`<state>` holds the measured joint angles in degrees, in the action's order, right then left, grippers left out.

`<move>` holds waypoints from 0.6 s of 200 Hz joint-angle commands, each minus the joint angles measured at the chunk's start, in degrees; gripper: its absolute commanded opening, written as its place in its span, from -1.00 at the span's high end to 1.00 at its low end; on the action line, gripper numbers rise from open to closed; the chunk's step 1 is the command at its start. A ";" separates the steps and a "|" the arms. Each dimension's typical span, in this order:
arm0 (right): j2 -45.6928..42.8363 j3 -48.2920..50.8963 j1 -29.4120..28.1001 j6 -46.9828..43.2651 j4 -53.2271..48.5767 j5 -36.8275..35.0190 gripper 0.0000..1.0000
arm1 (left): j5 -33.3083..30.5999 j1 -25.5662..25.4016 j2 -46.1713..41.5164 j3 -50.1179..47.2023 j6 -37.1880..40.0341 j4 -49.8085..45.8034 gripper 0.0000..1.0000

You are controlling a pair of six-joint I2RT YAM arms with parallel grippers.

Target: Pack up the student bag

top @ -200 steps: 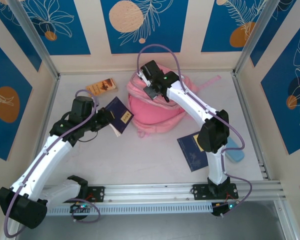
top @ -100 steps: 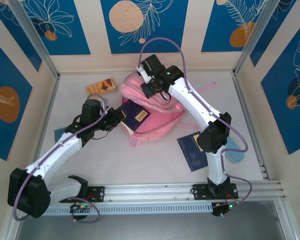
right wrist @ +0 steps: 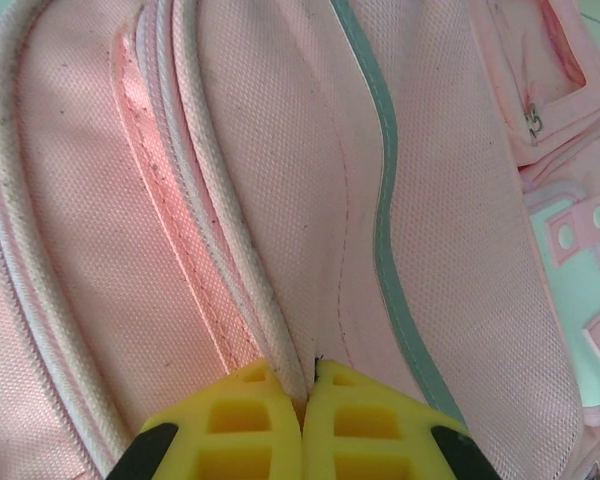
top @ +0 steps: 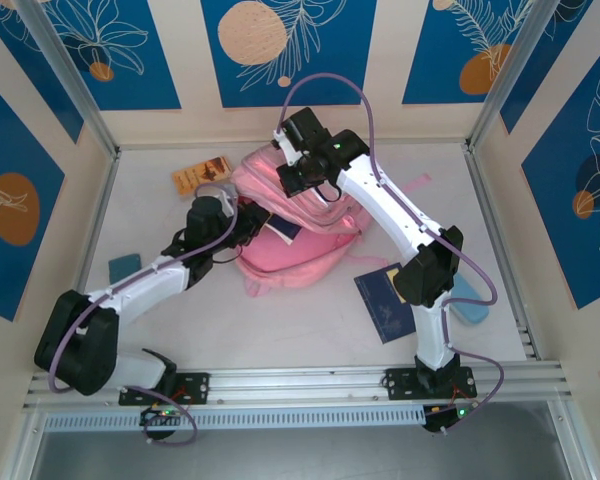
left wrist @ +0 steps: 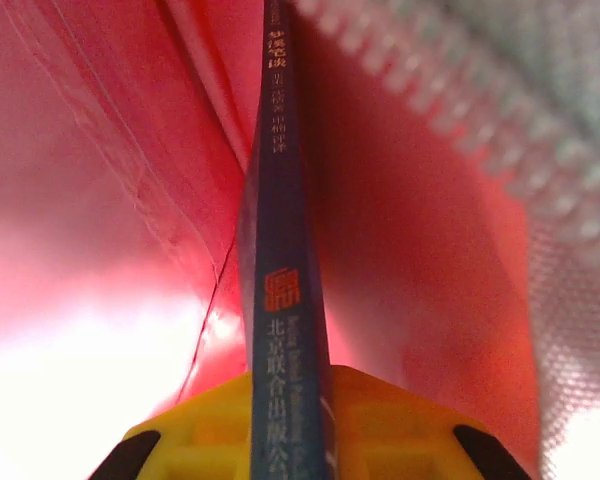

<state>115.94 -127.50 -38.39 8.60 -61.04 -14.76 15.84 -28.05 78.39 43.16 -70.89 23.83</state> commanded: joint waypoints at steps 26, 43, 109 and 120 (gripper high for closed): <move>-4.34 -3.10 1.09 5.23 4.08 5.76 1.00 | -7.63 -2.68 8.97 2.97 -2.90 11.39 1.00; -4.90 -2.92 1.79 6.19 4.24 6.94 1.00 | -10.12 -3.64 11.17 5.67 -2.06 8.69 1.00; -6.65 -0.79 3.58 8.38 5.75 10.15 1.00 | -15.94 -4.75 21.61 13.78 -3.06 5.05 1.00; -6.85 -0.51 3.69 8.58 5.82 10.28 1.00 | -16.35 -4.77 23.41 15.28 -3.28 4.98 1.00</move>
<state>115.04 -127.42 -35.11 14.28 -60.53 -7.99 2.68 -32.29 98.26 54.70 -73.23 27.09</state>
